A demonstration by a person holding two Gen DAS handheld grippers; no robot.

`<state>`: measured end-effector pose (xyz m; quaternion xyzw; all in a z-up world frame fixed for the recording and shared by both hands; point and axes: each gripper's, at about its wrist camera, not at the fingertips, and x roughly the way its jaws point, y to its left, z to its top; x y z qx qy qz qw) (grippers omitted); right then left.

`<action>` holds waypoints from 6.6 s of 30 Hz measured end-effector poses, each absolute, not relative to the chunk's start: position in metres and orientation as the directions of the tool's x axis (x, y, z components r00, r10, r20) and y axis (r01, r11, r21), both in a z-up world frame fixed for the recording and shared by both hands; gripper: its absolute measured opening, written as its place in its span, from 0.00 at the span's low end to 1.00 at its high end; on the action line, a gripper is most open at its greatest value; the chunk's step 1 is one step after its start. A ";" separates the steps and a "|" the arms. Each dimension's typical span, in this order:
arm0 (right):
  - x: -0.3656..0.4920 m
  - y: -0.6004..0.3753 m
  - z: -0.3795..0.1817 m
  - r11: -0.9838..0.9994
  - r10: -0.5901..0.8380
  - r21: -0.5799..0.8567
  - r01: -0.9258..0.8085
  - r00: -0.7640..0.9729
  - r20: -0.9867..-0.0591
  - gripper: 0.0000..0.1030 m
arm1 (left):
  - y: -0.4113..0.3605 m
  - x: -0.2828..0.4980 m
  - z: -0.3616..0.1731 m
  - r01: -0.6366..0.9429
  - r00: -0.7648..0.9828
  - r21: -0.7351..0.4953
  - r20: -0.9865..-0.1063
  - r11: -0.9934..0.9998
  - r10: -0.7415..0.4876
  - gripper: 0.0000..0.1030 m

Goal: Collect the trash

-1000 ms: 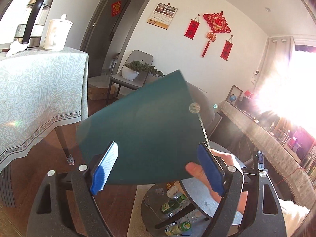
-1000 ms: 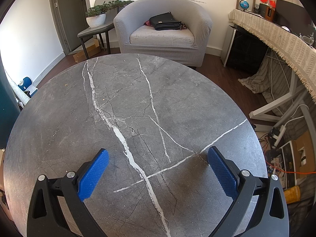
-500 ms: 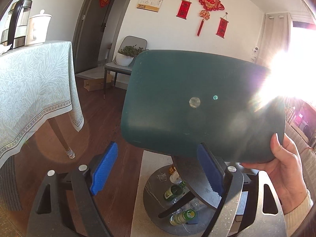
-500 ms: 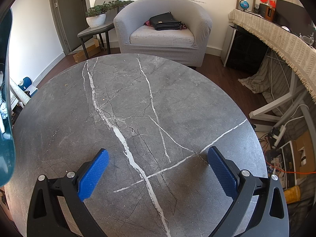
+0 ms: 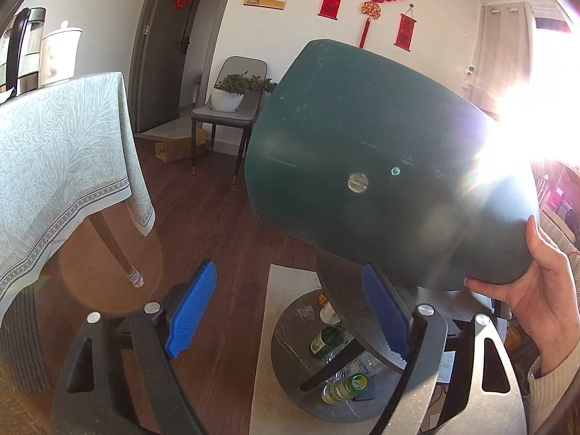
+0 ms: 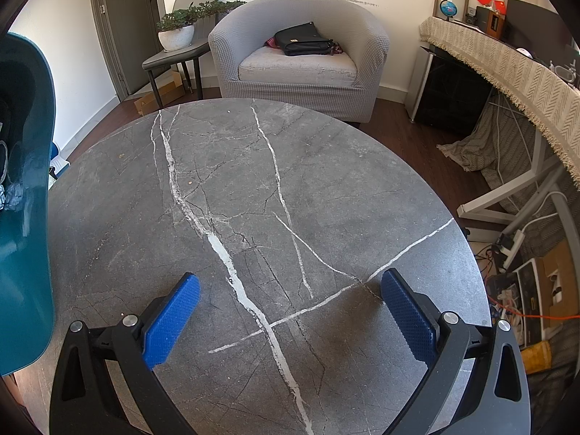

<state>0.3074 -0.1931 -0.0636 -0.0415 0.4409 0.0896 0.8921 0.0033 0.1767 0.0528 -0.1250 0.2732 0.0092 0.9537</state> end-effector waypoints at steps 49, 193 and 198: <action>0.308 -0.193 -0.064 0.981 0.123 0.005 -0.196 0.595 -0.794 0.98 | 0.134 0.034 0.030 -0.052 0.804 -0.214 -0.588 0.975 -0.086 0.82; 0.289 -0.214 -0.037 0.990 0.105 0.013 -0.141 0.670 -0.735 0.97 | 0.071 0.044 0.024 -0.093 0.789 -0.004 -0.610 0.996 0.071 0.93; 0.216 -0.230 0.030 0.959 0.266 0.100 -0.264 0.730 -0.629 0.97 | 0.067 0.043 0.023 -0.089 0.785 -0.013 -0.616 0.996 0.062 0.93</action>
